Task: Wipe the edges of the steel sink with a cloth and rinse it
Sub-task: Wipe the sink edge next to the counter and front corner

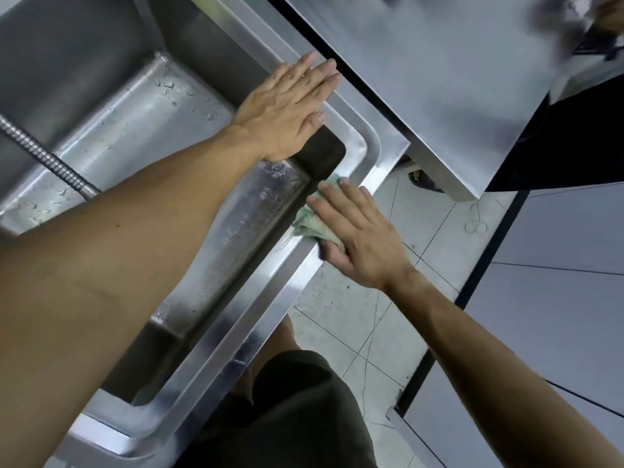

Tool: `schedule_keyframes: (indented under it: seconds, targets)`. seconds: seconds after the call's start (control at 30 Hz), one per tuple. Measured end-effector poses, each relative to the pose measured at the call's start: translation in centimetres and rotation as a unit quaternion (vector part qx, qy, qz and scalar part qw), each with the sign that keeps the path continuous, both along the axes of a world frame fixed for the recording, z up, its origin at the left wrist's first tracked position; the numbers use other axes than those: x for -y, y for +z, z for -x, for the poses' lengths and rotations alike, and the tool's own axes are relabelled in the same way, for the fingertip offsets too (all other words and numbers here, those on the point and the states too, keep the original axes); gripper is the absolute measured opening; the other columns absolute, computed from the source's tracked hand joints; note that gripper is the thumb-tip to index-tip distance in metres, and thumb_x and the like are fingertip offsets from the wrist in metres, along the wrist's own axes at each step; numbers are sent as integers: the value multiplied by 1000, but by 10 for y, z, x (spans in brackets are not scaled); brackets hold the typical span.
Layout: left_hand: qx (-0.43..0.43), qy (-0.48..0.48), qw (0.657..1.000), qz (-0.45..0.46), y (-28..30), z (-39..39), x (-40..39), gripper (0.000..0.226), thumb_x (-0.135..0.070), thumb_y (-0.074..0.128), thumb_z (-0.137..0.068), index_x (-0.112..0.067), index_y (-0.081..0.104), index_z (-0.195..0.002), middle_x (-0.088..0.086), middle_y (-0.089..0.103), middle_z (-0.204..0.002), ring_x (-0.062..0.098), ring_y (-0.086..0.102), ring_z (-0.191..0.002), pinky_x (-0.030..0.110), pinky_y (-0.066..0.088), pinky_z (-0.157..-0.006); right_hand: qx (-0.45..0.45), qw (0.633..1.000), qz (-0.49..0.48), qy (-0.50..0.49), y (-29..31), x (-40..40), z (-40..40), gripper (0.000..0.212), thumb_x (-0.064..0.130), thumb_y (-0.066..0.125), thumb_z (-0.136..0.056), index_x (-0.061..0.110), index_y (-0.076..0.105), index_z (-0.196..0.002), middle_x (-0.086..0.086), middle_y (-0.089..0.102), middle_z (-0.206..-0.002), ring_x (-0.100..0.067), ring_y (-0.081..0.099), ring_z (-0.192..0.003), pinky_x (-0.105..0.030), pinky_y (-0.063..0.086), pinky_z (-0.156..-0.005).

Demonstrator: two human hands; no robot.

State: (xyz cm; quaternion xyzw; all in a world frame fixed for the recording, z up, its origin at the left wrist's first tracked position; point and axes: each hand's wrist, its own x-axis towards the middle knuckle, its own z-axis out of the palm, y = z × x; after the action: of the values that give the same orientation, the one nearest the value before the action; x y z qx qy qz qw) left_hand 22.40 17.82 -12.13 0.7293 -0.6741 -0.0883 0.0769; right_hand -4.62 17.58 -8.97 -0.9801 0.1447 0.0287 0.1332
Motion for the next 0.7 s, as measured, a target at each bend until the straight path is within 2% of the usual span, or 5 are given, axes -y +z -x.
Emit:
schedule_keyframes:
  seconds: [0.13,0.2,0.43,0.57,0.7]
  targets:
    - [-8,-10,1000,-1,0,-4,-1,62,-49,8,-111,-23,-4,-166,-4,-10,-173,21,-12,-159,42,-4,-129,4,968,-11,-251,6,87,-26,62,36,30,-109,13,14,-164,-12,6,-173,-31,-5,-159,-51,2,-130]
    - [-7,-7,1000,-5,2,-2,-2,62,-49,8,-111,-23,-2,-166,-3,-7,-174,22,-10,-160,41,-5,-128,17,960,-24,-280,8,90,-40,60,34,28,-110,11,16,-164,-11,7,-172,-31,-5,-159,-53,-1,-129]
    - [-7,-2,1000,-9,5,0,-3,62,-48,8,-111,-23,-4,-166,-2,-8,-173,23,-10,-159,42,-3,-129,-17,1000,-15,15,3,-99,-21,63,35,41,-100,10,38,-158,-12,29,-167,-35,12,-158,-56,10,-128]
    - [-4,-3,1000,-15,0,-2,-1,62,-49,6,-110,-25,-6,-166,-4,-11,-173,21,-13,-159,42,-3,-130,-23,982,-22,188,0,-58,-3,59,37,47,-104,15,39,-158,-9,32,-166,-31,17,-158,-50,10,-130]
    - [-1,2,1000,-20,-2,-1,2,62,-49,6,-110,-24,-7,-165,-3,-12,-173,21,-13,-159,43,-3,-129,-5,1000,0,20,1,46,-22,57,43,29,-107,14,46,-153,-13,33,-165,-29,14,-157,-53,22,-124]
